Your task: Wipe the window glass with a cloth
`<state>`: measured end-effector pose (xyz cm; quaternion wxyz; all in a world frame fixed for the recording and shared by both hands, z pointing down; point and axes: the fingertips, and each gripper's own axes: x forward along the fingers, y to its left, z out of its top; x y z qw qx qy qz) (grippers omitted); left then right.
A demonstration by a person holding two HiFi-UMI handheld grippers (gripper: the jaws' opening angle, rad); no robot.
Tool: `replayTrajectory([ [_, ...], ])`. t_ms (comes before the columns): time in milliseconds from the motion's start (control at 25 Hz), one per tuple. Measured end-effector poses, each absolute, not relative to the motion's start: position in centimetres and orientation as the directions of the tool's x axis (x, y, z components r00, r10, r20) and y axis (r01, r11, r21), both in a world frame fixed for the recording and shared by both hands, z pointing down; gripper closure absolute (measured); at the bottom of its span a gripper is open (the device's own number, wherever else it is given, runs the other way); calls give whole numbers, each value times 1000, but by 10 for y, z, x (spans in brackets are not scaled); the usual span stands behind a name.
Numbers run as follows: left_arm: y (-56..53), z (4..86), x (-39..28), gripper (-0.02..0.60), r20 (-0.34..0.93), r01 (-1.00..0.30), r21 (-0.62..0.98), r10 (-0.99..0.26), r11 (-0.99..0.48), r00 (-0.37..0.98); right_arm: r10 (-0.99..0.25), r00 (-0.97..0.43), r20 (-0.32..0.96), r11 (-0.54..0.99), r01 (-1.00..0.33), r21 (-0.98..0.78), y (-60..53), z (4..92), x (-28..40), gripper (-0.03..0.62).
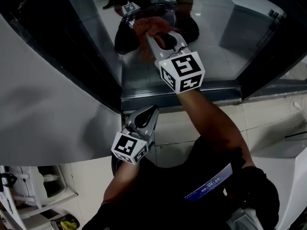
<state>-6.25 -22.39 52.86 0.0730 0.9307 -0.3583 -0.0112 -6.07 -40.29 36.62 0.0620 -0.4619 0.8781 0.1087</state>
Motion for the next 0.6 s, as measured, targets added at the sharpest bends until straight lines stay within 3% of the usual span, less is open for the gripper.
replayTrajectory([
  [160, -223, 526, -56, 565, 39, -669, 145, -672, -729, 740, -810, -545, -216, 509, -837, 203, -401, 368, -39, 549],
  [600, -224, 530, -35, 565, 43, -640, 146, -641, -754, 766, -868, -431, -248, 404, -902, 152, -399, 364, 56, 549],
])
